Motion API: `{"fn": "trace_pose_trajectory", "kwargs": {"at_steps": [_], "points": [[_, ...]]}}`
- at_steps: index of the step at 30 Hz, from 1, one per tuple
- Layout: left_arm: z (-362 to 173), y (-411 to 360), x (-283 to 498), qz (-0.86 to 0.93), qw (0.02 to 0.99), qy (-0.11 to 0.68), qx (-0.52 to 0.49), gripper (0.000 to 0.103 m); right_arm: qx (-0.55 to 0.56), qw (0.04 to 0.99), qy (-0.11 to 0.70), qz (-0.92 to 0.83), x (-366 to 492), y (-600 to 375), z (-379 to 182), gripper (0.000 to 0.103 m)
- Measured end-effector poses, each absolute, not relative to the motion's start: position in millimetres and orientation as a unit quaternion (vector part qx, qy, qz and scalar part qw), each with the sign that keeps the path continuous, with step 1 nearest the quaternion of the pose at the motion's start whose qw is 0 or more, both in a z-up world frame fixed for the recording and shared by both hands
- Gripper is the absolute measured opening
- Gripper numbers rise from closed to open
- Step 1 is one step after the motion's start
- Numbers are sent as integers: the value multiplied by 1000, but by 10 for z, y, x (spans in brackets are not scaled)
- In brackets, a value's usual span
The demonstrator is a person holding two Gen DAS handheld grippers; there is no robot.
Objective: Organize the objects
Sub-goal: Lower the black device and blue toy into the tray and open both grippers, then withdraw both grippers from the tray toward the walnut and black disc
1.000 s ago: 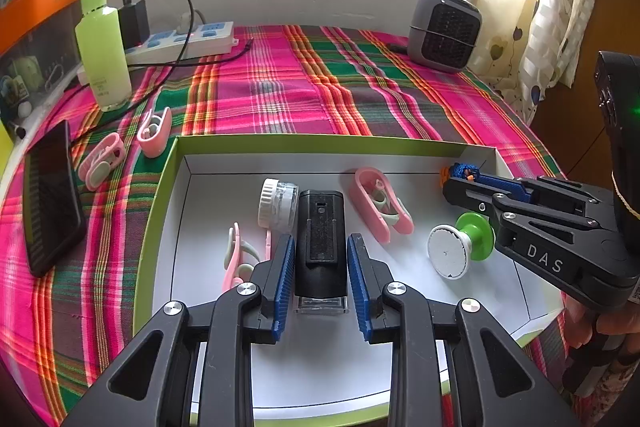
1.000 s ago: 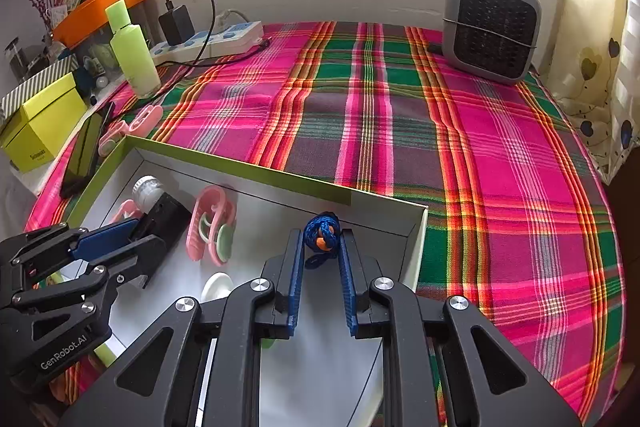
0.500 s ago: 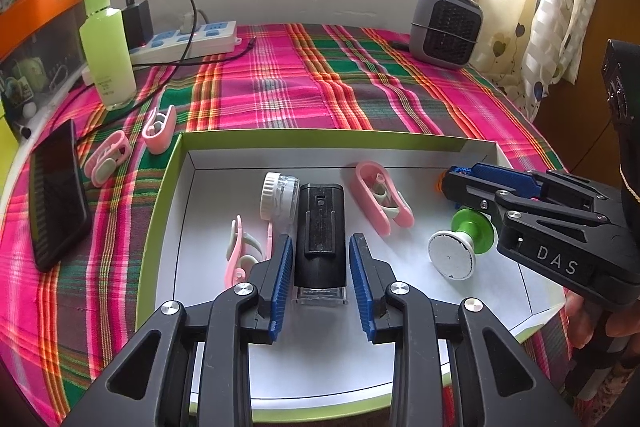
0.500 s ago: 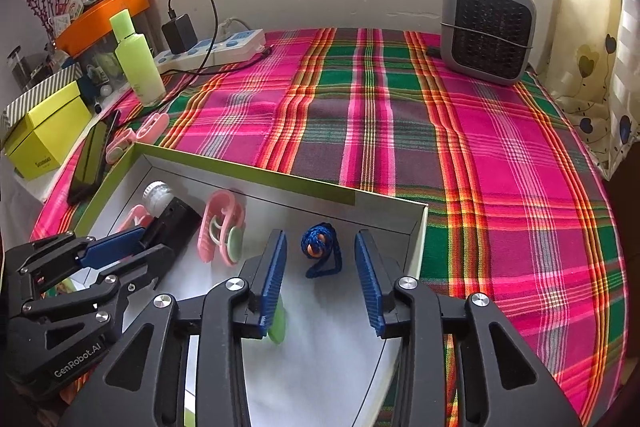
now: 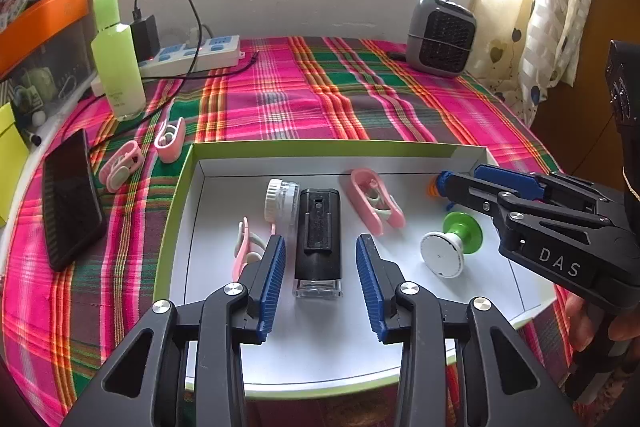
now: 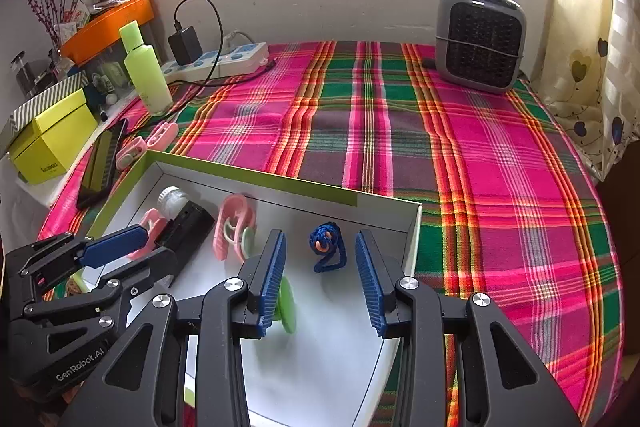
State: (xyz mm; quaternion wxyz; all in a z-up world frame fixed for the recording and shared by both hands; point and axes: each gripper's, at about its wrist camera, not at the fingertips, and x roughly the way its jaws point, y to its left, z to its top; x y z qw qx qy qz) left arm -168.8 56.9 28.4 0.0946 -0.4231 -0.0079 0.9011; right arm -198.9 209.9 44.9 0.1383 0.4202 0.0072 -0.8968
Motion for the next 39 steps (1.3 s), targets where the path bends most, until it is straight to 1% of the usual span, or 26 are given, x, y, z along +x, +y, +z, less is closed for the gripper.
{"fn": "trace_pose_trajectory", "kwargs": {"at_steps": [5, 7, 9, 24, 39], "points": [[342, 540, -1615, 904, 90, -9, -417, 35, 409, 139, 13, -902, -1886, 2076, 511, 38], [370, 529, -1576, 906, 91, -9, -413, 36, 406, 141, 12, -903, -1841, 2071, 536, 39], [389, 513, -1538, 907, 89, -9, -411, 36, 402, 143, 12, -904, -1789, 2068, 560, 51], [525, 398, -1164, 916, 84, -14, -393, 36, 388, 148, 7, -910, -1359, 2011, 669, 52], [459, 152, -790, 914, 80, -43, -396, 36, 374, 171, 15, -911, -865, 1973, 677, 52]]}}
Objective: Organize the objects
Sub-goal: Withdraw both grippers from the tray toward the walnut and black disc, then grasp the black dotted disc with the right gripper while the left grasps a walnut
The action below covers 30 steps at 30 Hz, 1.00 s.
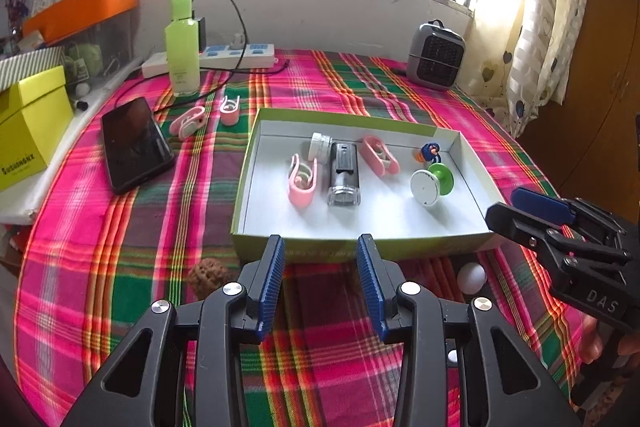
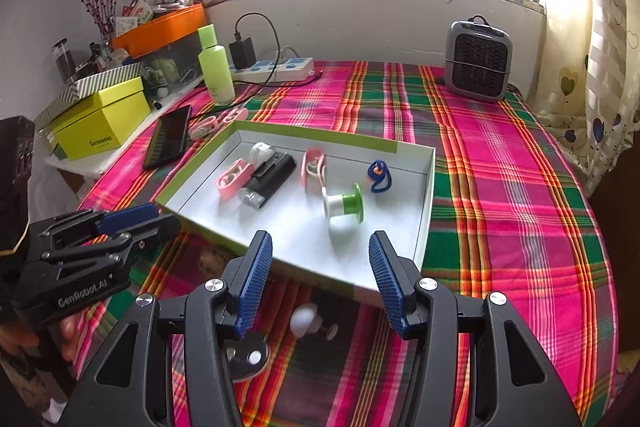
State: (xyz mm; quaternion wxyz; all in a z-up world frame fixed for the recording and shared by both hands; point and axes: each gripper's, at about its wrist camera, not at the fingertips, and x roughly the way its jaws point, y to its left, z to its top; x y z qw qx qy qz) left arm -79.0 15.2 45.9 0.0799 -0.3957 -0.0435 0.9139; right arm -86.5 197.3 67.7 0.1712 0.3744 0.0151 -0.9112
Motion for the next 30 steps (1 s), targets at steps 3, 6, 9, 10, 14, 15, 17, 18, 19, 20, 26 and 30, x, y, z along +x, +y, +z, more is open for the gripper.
{"fn": "trace_pose_trajectory", "kwargs": {"at_steps": [3, 6, 9, 10, 14, 15, 17, 18, 19, 20, 26, 30], "points": [[427, 109, -762, 911, 78, -51, -401, 36, 380, 177, 18, -908, -781, 1968, 623, 52], [384, 102, -725, 908, 83, -57, -407, 36, 387, 180, 12, -904, -718, 1982, 562, 52], [339, 91, -698, 903, 90, -68, -414, 36, 386, 187, -3, -903, -624, 2001, 534, 52], [321, 86, -690, 902, 91, -70, -416, 37, 385, 193, -6, -902, -599, 1998, 530, 52], [279, 63, -670, 899, 93, -76, -421, 40, 390, 209, 5, -897, -504, 1926, 473, 52], [270, 59, -665, 899, 92, -78, -422, 40, 393, 211, 6, -895, -488, 1910, 450, 52], [254, 60, -656, 898, 90, -79, -423, 40, 399, 215, 2, -891, -476, 1900, 415, 52], [246, 60, -652, 898, 90, -79, -424, 40, 401, 219, -4, -889, -471, 1895, 396, 52], [239, 59, -651, 897, 90, -79, -425, 40, 404, 220, -6, -888, -464, 1897, 380, 52], [236, 61, -649, 897, 90, -79, -425, 41, 407, 220, -7, -887, -461, 1888, 363, 52], [222, 80, -639, 896, 93, -78, -427, 41, 417, 227, -8, -880, -414, 1800, 279, 52], [223, 99, -634, 895, 97, -78, -428, 41, 425, 231, 2, -875, -399, 1723, 225, 52]]}}
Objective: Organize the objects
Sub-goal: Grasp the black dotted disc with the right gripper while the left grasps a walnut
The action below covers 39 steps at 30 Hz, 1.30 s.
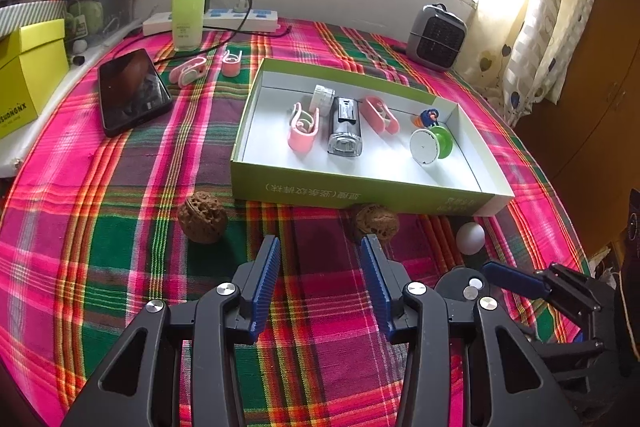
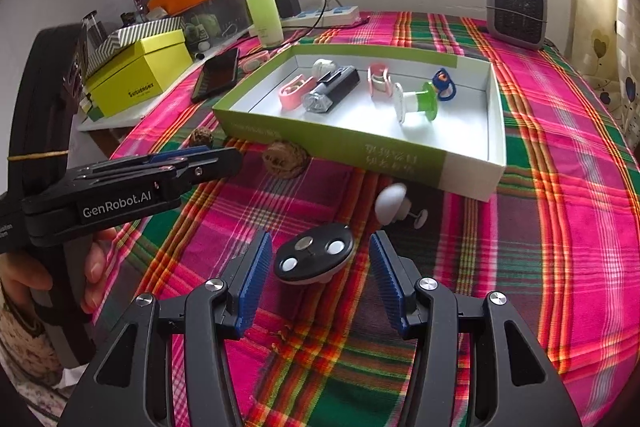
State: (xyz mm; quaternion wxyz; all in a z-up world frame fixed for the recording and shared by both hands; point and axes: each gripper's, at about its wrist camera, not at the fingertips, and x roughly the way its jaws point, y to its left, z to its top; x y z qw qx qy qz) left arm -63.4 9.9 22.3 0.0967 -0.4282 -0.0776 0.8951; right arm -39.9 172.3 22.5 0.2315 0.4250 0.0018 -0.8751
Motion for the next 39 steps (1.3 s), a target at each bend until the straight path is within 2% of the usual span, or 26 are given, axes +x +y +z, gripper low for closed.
{"fn": "trace_pose_trajectory", "kwargs": {"at_steps": [14, 16, 17, 20, 24, 39], "points": [[195, 130, -688, 890, 110, -85, -435, 41, 431, 216, 6, -876, -424, 1705, 148, 52], [192, 144, -692, 889, 113, -84, -435, 41, 429, 212, 1, -878, -427, 1730, 154, 48], [191, 154, -692, 889, 114, -84, -436, 41, 428, 210, 2, -879, -426, 1743, 156, 42], [188, 180, -700, 888, 118, -82, -437, 41, 427, 207, -1, -880, -425, 1779, 162, 41], [187, 210, -708, 887, 122, -81, -437, 41, 423, 208, -1, -882, -414, 1791, 176, 31], [188, 437, -789, 884, 147, -55, -440, 46, 422, 194, 0, -886, -351, 1903, 177, 30]]}}
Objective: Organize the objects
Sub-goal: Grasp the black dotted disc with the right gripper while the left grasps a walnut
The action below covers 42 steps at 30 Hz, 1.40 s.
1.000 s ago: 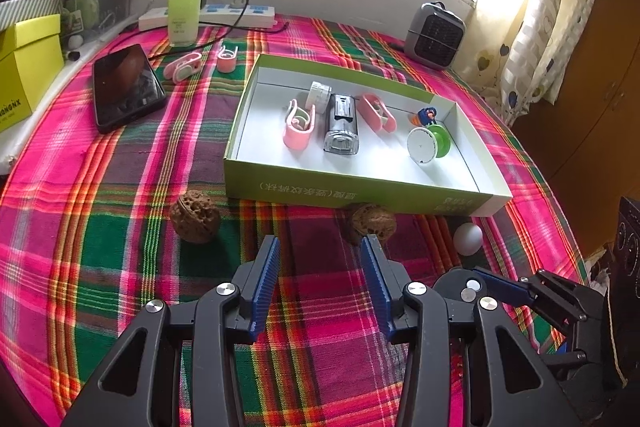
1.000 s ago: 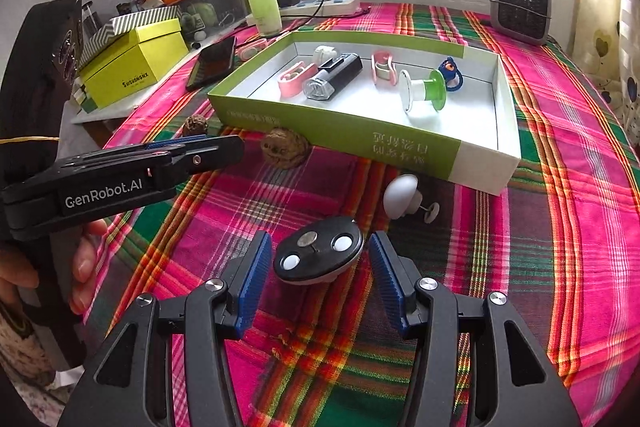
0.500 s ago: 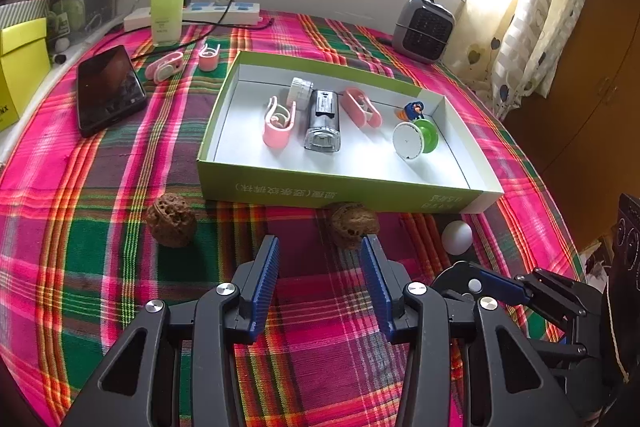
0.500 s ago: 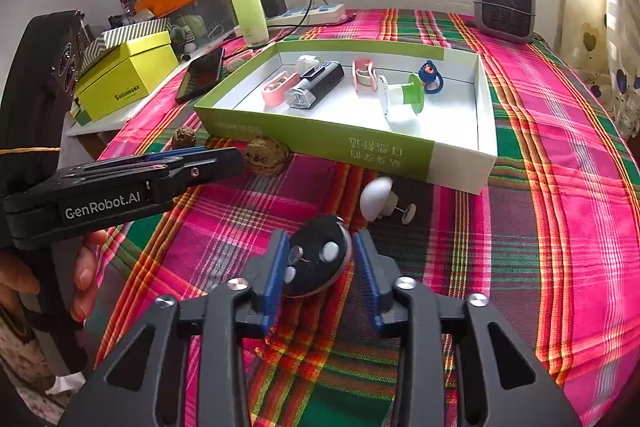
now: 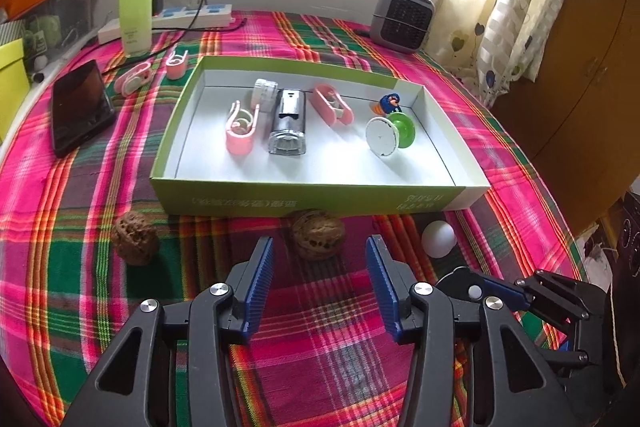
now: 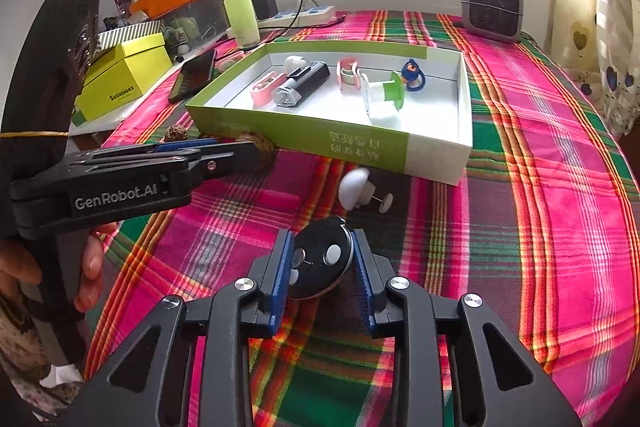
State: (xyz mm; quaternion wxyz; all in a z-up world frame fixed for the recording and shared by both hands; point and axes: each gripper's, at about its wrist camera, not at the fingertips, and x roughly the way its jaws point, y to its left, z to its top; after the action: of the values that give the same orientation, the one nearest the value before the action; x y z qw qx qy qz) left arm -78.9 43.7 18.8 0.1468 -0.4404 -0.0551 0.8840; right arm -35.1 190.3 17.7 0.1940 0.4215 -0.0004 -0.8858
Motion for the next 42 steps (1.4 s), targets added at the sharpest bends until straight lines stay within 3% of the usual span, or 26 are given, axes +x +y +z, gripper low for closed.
{"fn": "trace_pose_trajectory", "kwargs": {"at_steps": [18, 26, 42], "points": [[100, 559, -942, 884, 121, -35, -449, 46, 423, 191, -9, -886, -363, 1988, 168, 30], [95, 550, -939, 887, 109, -27, -447, 31, 423, 191, -9, -886, -360, 1983, 173, 30], [174, 569, -849, 894, 108, -18, -435, 31, 410, 189, -11, -892, -342, 1991, 233, 30]]}}
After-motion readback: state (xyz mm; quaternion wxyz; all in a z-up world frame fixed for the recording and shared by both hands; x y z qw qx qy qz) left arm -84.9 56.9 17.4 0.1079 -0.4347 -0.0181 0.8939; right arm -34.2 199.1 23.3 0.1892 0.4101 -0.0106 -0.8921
